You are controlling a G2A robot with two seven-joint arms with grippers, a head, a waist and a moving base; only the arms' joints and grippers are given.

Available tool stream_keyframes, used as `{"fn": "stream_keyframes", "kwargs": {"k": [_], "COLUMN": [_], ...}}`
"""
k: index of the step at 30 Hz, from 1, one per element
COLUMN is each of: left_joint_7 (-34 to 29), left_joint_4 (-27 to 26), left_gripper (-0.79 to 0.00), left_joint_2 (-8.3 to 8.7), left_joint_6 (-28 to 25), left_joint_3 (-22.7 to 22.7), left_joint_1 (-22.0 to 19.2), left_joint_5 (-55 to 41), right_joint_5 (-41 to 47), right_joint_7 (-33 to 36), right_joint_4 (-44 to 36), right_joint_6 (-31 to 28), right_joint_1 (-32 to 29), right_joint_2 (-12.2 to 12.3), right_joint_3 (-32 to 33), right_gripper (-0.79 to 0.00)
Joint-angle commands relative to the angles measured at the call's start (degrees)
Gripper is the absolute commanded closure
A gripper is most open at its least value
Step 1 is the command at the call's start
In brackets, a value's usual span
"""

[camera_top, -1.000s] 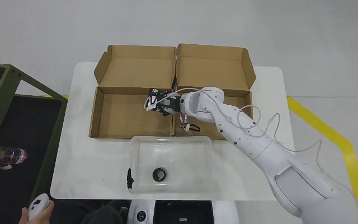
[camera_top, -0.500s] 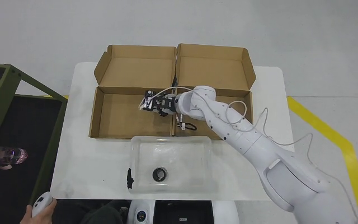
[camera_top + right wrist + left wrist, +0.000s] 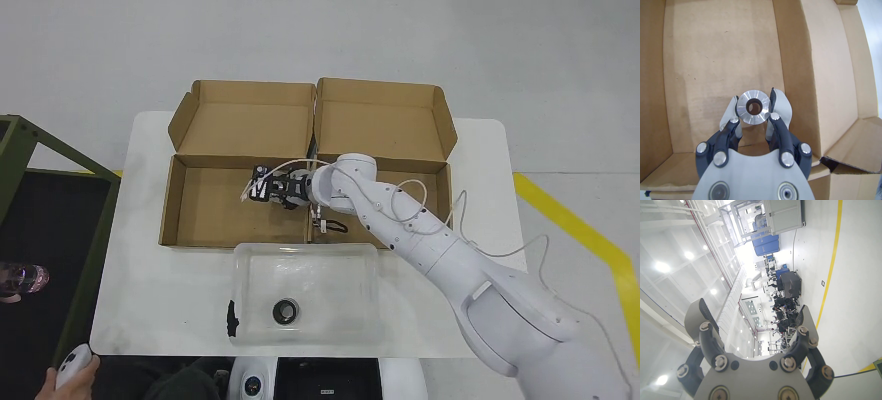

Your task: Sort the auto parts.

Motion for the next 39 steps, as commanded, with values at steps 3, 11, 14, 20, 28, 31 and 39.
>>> {"fn": "stream_keyframes", "kwargs": {"k": [3,11,14,20,28,31,39], "left_joint_7": [0.0,0.0,0.0,0.0,0.0,0.0,0.0], "left_joint_4": [0.0,0.0,0.0,0.0,0.0,0.0,0.0], "left_gripper": [-0.785,-0.785,-0.785,-0.785,-0.785,-0.785,-0.785], "left_joint_2": [0.0,0.0,0.0,0.0,0.0,0.0,0.0], "left_joint_6": [0.0,0.0,0.0,0.0,0.0,0.0,0.0], "left_joint_3": [0.0,0.0,0.0,0.0,0.0,0.0,0.0], "left_joint_1": [0.0,0.0,0.0,0.0,0.0,0.0,0.0], "left_joint_5": [0.0,0.0,0.0,0.0,0.0,0.0,0.0], "right_joint_5": [-0.68,-2.03,-2.56,-3.01,-1.63,-1.47,-1.62], "right_joint_7": [-0.31,-1.84,-2.28,-2.43,-0.55,0.66,3.38], "right_joint_4": [0.72,-2.26,-4.83,-12.88,-26.69,-31.89,-44.67], "right_joint_6": [-0.35,-1.37,-2.3,-4.89,-9.61,-11.53,-16.57], "right_joint_1": [-0.18,-0.4,-0.94,-3.92,-12.43,-16.25,-26.79], "right_joint_2": [-0.23,0.01,0.63,2.7,6.52,7.97,11.3], "right_joint_3": [0.34,2.18,3.53,7.42,14.93,17.85,24.4], "right_gripper": [-0.283,-0.317,-0.32,-0.323,-0.32,-0.32,-0.32]}}
